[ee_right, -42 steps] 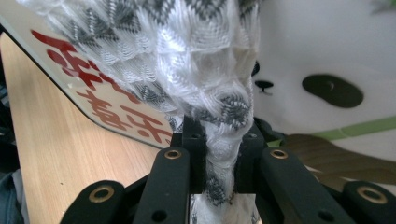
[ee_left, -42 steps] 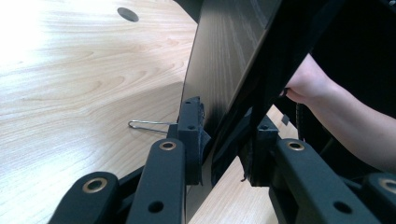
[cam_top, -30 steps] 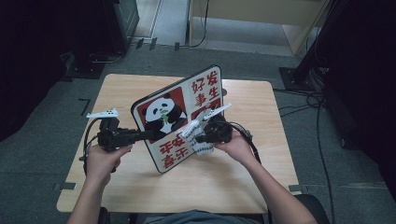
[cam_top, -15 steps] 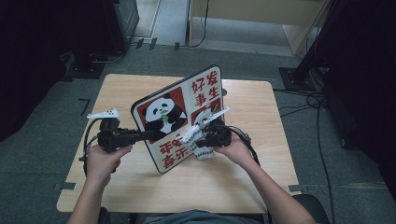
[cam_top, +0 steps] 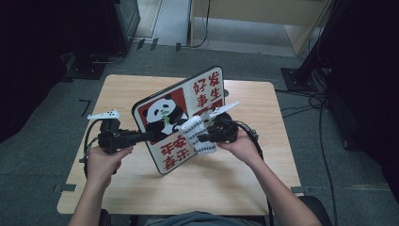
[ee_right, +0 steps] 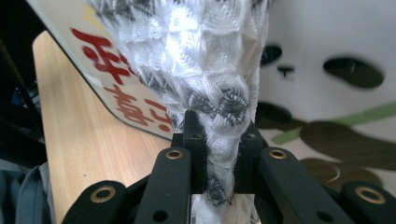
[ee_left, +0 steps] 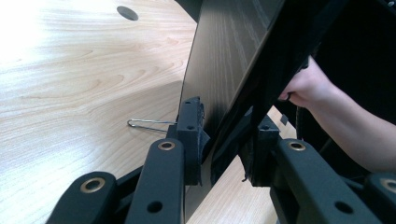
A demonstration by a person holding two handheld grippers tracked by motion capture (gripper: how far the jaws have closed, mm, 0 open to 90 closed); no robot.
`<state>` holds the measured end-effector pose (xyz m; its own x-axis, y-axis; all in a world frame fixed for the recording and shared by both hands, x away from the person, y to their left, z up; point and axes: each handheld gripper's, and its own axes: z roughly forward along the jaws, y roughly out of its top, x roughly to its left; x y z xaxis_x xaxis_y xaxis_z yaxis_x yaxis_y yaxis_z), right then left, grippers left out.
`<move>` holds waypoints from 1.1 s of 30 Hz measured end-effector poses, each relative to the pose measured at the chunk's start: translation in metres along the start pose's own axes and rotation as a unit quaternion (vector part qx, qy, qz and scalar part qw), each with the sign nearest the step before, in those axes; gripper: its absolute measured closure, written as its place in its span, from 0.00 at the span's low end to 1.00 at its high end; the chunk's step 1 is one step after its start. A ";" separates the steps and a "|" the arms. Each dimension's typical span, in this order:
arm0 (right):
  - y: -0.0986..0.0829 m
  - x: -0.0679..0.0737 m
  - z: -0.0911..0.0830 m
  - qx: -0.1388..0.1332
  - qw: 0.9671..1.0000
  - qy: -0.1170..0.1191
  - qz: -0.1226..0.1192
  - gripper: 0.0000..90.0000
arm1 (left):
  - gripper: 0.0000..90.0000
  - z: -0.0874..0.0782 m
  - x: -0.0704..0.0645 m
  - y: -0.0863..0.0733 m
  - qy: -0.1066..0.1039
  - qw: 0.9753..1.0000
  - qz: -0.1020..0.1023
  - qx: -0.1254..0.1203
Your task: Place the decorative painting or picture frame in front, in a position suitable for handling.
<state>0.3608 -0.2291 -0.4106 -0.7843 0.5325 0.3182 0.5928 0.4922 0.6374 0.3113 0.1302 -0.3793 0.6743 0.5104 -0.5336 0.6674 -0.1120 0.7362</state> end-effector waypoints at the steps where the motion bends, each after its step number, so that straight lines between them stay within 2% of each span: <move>1: 0.000 0.000 0.000 0.000 1.000 0.000 0.000 0.90 | 0.81 0.000 0.000 0.000 0.000 1.000 0.000 0.000; 3: 0.008 0.004 -0.008 -0.007 1.000 -0.003 -0.009 0.90 | 0.81 0.000 0.000 0.000 0.001 1.000 0.000 0.000; 6: 0.015 0.007 -0.014 -0.011 1.000 -0.003 -0.011 0.90 | 0.81 0.000 0.000 0.000 0.000 1.000 0.001 0.000; 9: 0.031 0.015 -0.025 -0.016 0.999 -0.010 -0.026 0.90 | 0.81 0.000 0.000 0.000 0.000 1.000 0.000 -0.002; 12: 0.040 0.018 -0.031 -0.017 0.999 -0.014 -0.029 0.90 | 0.81 0.000 0.000 0.000 0.000 1.000 0.000 -0.001; 14: 0.053 0.023 -0.040 -0.025 0.999 -0.017 -0.039 0.90 | 0.81 0.000 0.000 0.000 0.001 1.000 0.000 0.000; 16: 0.057 0.024 -0.042 -0.027 0.999 -0.018 -0.039 0.90 | 0.81 0.000 0.000 0.000 0.001 1.000 0.000 0.000; 17: 0.066 0.027 -0.047 -0.029 0.998 -0.018 -0.043 0.90 | 0.81 0.000 0.000 0.000 0.001 1.000 0.000 0.000; 19: 0.070 0.028 -0.049 -0.031 0.998 -0.019 -0.046 0.90 | 0.81 0.000 0.000 0.000 -0.001 1.000 -0.002 0.001; 25: 0.100 0.042 -0.063 -0.039 0.997 -0.025 -0.065 0.90 | 0.81 0.001 -0.001 0.001 0.007 1.000 -0.001 0.002; 27: 0.104 0.044 -0.065 -0.039 0.997 -0.027 -0.065 0.90 | 0.81 0.001 -0.001 0.001 0.007 1.000 0.000 0.002; 28: 0.111 0.046 -0.067 -0.043 0.996 -0.028 -0.075 0.90 | 0.81 0.001 -0.001 0.001 0.008 1.000 0.000 0.003; 33: 0.123 0.051 -0.072 -0.047 0.996 -0.029 -0.074 0.90 | 0.81 0.001 -0.001 0.001 0.008 1.000 0.003 0.004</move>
<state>0.3810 -0.1911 -0.2650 -0.8482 0.4991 0.1774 0.4499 0.5022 0.7385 0.3111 0.1288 -0.3783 0.6734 0.5235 -0.5220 0.6658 -0.1225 0.7360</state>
